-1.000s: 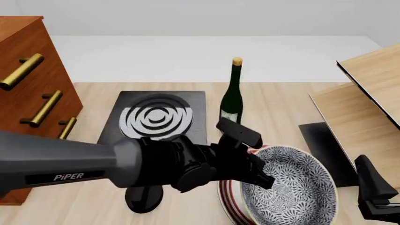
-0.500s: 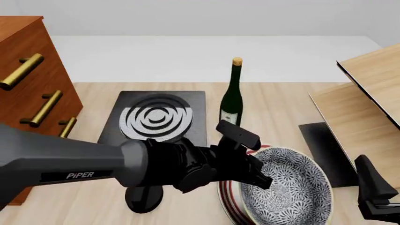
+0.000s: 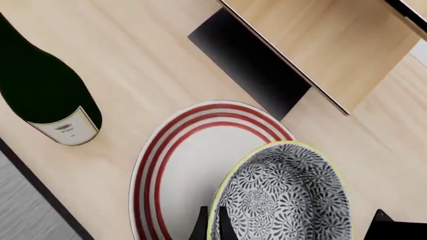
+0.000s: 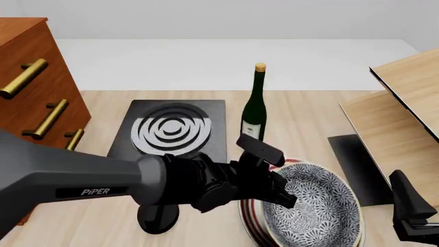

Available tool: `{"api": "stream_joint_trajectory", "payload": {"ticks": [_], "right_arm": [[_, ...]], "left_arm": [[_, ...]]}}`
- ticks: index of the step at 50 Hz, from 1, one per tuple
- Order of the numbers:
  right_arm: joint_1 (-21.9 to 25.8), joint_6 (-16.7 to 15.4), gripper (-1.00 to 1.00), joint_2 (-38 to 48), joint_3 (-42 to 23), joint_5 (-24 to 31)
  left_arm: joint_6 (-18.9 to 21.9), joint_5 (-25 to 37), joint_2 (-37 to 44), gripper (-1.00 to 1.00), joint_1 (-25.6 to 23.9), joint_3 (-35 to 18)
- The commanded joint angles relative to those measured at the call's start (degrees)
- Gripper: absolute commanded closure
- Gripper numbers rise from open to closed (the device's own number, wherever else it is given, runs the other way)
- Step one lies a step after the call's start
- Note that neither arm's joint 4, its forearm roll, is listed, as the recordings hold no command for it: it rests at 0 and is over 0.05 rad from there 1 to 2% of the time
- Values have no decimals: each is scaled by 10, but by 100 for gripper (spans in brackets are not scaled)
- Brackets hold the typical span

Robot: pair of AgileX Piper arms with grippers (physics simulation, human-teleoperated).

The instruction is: Pick up the akita bowl and put it on the plate.

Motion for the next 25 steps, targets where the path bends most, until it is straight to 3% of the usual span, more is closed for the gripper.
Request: {"api": "stream_joint_trajectory", "payload": {"ticks": [1, 16, 17, 25], "right_arm": [[0, 0, -100, 0, 0, 0], [0, 0, -100, 0, 0, 0], [0, 0, -100, 0, 0, 0], [0, 0, -100, 0, 0, 0]], "left_arm": [[4, -6, 1, 100, -1, 1], [13, -14, -2, 100, -3, 9], [12, -16, -6, -100, -6, 12], [11, -22, -11, -100, -8, 18]]}}
